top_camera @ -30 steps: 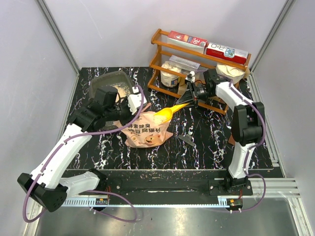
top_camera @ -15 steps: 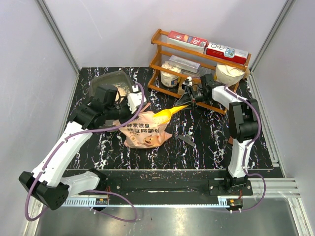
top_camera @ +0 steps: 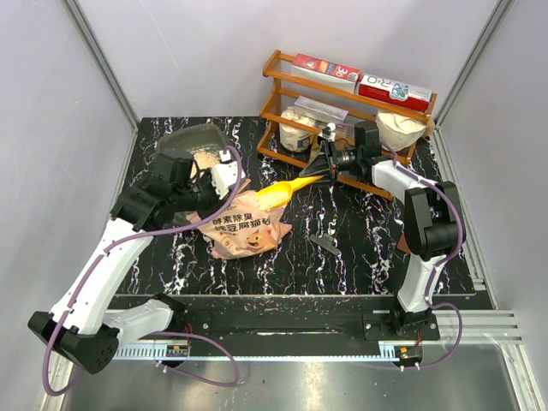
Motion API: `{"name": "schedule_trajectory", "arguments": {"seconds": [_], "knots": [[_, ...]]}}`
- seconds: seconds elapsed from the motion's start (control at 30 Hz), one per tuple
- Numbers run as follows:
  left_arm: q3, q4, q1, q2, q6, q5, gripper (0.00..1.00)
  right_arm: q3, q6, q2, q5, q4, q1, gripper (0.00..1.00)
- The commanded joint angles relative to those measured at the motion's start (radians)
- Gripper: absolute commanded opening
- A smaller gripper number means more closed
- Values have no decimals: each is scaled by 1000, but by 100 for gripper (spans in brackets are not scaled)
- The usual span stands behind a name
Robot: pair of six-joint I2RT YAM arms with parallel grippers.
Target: Fill the litter box with clean litter
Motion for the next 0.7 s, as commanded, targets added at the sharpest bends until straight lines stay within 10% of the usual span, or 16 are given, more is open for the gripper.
{"name": "schedule_trajectory", "arguments": {"seconds": [0.0,0.37,0.53,0.67], "knots": [[36,22,41,-108,21,-64,0,36,80,4,67,138,-37,0],[17,25,64,-136,21,-87,0,47,48,4,90,68,-32,0],[6,-6,75,-149,39,-94,0,9,437,62,70,541,-29,0],[-26,-38,75,-177,74,-91,0,81,409,73,113,503,-23,0]]}}
